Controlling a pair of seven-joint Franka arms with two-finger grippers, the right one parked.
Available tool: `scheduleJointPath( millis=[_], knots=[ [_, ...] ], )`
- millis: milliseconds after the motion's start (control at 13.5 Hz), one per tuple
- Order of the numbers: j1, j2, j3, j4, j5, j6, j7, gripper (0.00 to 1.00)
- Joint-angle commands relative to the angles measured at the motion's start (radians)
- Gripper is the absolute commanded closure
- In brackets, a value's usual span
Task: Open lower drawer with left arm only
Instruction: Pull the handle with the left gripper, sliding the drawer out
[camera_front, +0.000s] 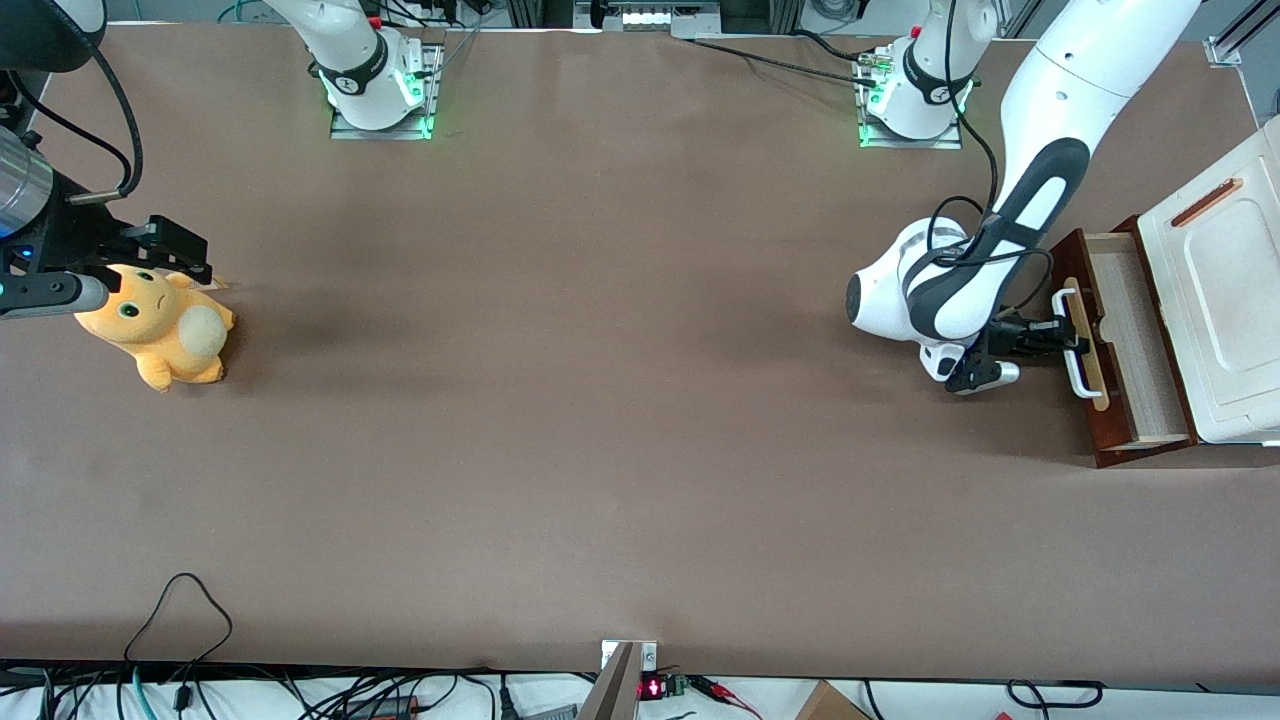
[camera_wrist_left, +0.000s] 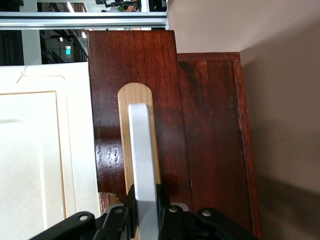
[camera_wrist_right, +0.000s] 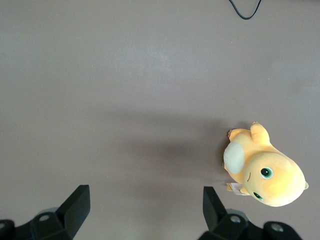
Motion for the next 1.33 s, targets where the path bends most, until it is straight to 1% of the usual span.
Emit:
scheduleJointPath(
  millis=[0,148,370,444,519,593,667,815,889,963,1037,1185,1259],
  knots=[
    [-0.027,0.007,-0.021,0.029,0.028,0.012,0.043,1.0],
    [-0.027,0.005,-0.052,0.029,0.019,0.012,0.043,0.99],
    [-0.027,0.005,-0.058,0.029,0.005,0.011,0.043,0.97],
    [-0.027,0.005,-0.058,0.028,0.005,0.011,0.043,0.94],
    [-0.027,0.005,-0.058,0.028,0.005,0.011,0.043,0.81],
    [-0.024,0.005,-0.057,0.028,0.004,0.009,0.044,0.45],
    [-0.017,0.002,-0.057,0.028,0.004,0.009,0.046,0.02],
    [-0.009,-0.003,-0.057,0.031,0.002,0.011,0.046,0.0],
    [-0.009,-0.007,-0.057,0.035,-0.021,0.015,0.046,0.0],
    [-0.009,-0.015,-0.057,0.072,-0.074,0.029,0.058,0.0],
    [-0.01,-0.03,-0.057,0.11,-0.158,0.057,0.07,0.0],
    [-0.01,-0.074,-0.057,0.159,-0.289,0.129,0.127,0.0],
    [-0.01,-0.099,-0.057,0.181,-0.341,0.159,0.159,0.0]
  ],
)
